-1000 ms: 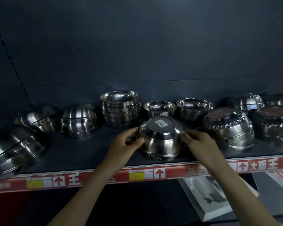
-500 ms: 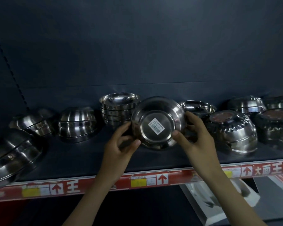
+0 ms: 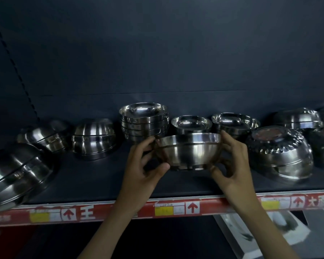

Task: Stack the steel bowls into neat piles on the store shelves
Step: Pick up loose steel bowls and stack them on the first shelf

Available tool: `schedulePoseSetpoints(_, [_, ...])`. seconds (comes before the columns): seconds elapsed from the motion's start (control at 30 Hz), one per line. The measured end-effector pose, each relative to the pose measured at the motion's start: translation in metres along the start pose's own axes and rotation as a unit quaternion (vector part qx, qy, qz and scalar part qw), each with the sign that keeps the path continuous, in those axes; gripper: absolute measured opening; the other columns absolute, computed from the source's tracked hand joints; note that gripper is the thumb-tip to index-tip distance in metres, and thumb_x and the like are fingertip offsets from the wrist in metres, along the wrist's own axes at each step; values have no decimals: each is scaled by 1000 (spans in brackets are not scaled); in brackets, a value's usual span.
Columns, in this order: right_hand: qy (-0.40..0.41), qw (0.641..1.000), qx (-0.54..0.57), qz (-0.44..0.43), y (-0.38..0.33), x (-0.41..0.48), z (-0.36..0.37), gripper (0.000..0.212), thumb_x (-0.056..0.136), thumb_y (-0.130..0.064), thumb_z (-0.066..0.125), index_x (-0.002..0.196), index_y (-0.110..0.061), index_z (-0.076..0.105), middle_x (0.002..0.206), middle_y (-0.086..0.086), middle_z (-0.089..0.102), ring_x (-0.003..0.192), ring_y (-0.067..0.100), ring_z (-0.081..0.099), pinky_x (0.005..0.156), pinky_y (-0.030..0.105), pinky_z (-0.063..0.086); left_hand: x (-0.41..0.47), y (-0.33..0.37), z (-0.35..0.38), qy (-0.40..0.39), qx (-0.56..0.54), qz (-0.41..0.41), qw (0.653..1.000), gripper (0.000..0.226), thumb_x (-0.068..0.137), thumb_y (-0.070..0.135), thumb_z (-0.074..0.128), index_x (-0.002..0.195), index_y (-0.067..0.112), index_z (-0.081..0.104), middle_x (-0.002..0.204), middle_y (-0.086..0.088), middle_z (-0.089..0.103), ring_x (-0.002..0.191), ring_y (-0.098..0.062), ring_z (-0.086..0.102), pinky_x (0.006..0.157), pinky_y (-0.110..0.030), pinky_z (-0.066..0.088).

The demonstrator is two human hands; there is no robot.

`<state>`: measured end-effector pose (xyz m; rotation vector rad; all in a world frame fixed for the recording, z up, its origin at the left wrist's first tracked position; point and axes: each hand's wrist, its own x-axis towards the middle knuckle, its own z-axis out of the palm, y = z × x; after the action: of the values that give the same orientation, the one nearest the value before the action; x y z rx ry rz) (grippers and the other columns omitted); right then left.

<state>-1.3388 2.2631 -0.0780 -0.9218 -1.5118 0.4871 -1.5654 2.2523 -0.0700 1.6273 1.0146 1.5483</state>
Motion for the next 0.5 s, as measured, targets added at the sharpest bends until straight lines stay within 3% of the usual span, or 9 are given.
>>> schedulePoseSetpoints(0.17, [15,1000,11,-6,0,1,1,69,68,1,53,123,-39,50,126,-1,44,121,10,53,94,29,50,-1,-1,-2,-30,-45,8,999,55,78,31,73,126,19,49,134,-12,52,126,-18,56,86,-18,52])
schedulePoseSetpoints(0.27, [15,1000,23,5,0,2,2,63,67,4,47,105,-46,53,118,4,47,109,8,56,86,22,51,-2,-2,-2,-32,-39,8,999,50,77,32,70,120,16,49,122,-19,55,117,-23,59,85,-19,51])
schedulePoseSetpoints(0.4, [13,999,23,25,2,4,1,53,71,21,47,101,-23,53,112,7,46,99,2,59,84,18,50,-2,-3,-2,-40,-39,7,998,45,76,30,69,114,17,49,116,-21,55,110,-25,60,83,-19,51])
schedulePoseSetpoints(0.5, [23,999,6,38,3,5,2,57,71,30,46,96,-21,53,110,4,47,104,1,56,87,13,46,-1,-5,-3,-48,-33,6,998,39,76,28,67,109,17,51,118,-20,51,114,-27,56,83,-19,51])
